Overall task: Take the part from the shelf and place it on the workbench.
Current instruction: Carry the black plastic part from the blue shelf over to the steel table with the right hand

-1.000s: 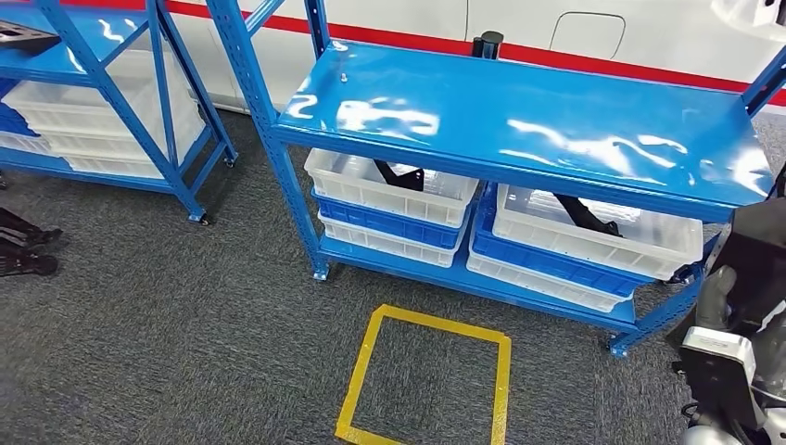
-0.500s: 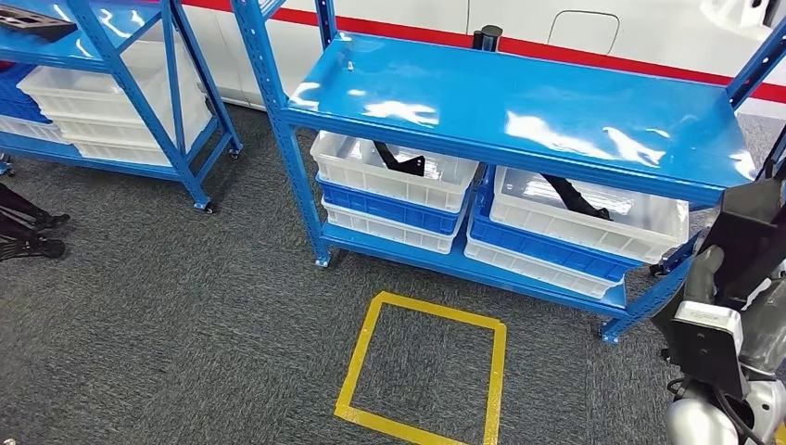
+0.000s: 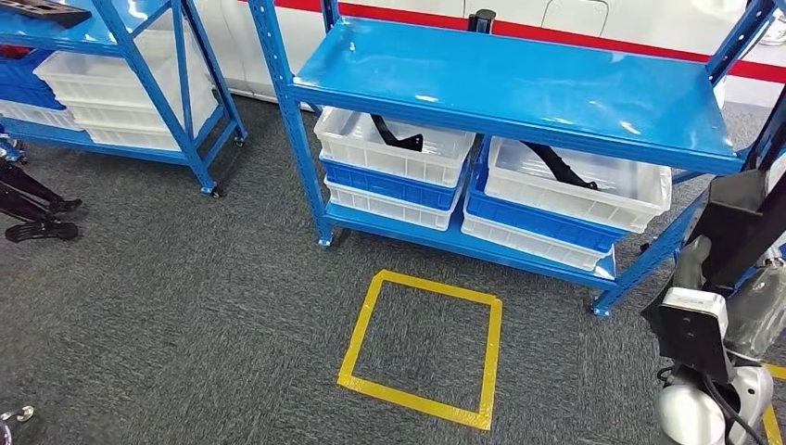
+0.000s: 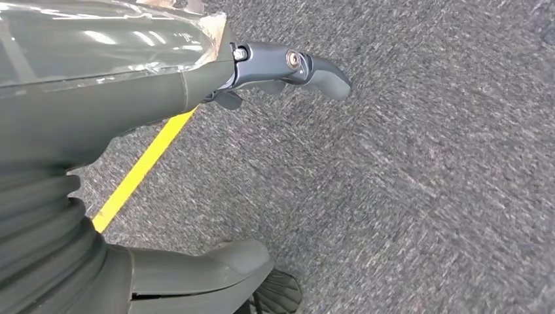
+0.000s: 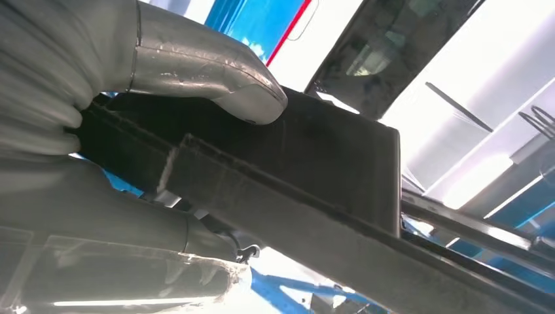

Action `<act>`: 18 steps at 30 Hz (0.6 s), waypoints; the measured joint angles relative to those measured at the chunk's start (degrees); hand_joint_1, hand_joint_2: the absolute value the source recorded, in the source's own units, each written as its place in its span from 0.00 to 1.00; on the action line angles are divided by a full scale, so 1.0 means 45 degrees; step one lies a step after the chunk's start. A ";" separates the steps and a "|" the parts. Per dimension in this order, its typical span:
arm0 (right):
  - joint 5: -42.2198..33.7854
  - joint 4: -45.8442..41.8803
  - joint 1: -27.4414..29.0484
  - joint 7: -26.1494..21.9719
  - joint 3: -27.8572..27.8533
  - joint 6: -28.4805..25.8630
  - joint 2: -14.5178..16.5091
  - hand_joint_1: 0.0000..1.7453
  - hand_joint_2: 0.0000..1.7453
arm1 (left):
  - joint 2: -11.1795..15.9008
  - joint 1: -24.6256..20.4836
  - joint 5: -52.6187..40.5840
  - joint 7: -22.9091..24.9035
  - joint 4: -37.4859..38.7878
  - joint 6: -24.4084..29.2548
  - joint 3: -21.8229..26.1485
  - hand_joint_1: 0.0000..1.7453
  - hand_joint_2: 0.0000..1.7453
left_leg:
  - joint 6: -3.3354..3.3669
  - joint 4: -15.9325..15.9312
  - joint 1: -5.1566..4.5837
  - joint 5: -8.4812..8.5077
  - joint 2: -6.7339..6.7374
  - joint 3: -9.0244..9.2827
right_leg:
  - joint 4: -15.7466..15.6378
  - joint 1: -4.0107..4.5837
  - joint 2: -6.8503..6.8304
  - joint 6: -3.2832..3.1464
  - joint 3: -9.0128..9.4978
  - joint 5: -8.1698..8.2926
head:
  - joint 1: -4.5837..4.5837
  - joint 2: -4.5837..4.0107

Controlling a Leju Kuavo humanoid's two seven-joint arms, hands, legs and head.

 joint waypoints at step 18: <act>-0.0115 0.0403 -0.0197 -0.0083 0.0044 0.0001 -0.0025 1.00 1.00 | 0.0091 -0.0068 -0.0068 0.0012 -0.0043 -0.0089 0.0104 0.00 1.00 | 0.0404 -0.0270 0.0036 -0.1860 -0.0038 0.2042 | 0.0937 0.0059 -0.0077 0.0008 -0.2468 0.1302 | 0.0019 0.0000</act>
